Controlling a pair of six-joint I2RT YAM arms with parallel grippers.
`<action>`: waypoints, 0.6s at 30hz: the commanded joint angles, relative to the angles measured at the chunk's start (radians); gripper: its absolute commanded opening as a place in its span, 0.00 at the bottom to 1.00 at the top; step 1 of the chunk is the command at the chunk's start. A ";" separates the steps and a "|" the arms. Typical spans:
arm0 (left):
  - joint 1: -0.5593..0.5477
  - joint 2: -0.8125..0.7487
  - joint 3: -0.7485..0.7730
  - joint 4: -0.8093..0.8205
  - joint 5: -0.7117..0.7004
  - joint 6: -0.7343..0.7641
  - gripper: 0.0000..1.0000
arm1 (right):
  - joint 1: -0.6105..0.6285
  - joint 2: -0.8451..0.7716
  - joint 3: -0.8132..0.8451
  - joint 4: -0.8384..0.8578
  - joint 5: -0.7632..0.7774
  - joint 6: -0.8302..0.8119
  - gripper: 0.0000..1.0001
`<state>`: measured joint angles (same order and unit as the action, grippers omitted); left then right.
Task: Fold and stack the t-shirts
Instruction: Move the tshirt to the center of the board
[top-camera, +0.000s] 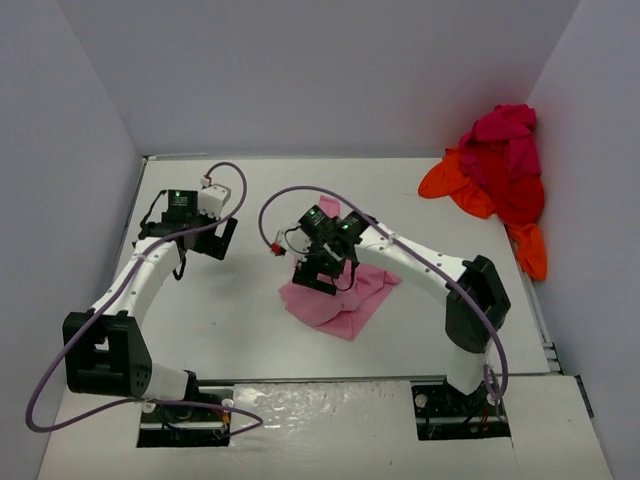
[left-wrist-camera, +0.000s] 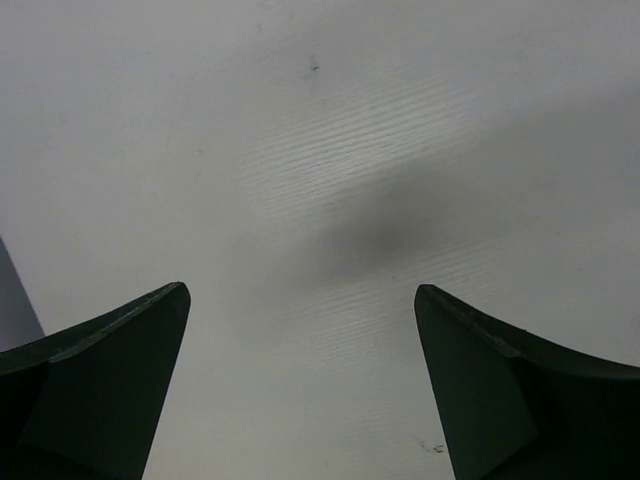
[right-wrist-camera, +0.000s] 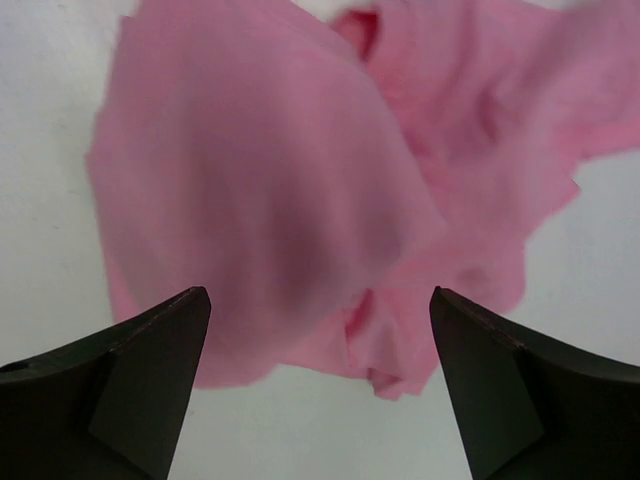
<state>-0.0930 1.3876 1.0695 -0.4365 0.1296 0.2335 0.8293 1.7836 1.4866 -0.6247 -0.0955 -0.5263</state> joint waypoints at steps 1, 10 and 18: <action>0.059 -0.008 0.060 0.073 -0.141 -0.073 0.94 | 0.084 0.100 0.096 -0.056 0.082 -0.027 0.90; 0.118 -0.009 0.027 0.092 -0.183 -0.083 0.94 | 0.121 0.299 0.267 -0.060 0.151 -0.026 0.88; 0.147 -0.015 0.027 0.095 -0.196 -0.090 0.94 | 0.187 0.385 0.331 -0.068 0.249 -0.053 0.00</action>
<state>0.0345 1.3972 1.0710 -0.3911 -0.0427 0.1636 0.9782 2.1762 1.7810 -0.6607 0.0684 -0.5538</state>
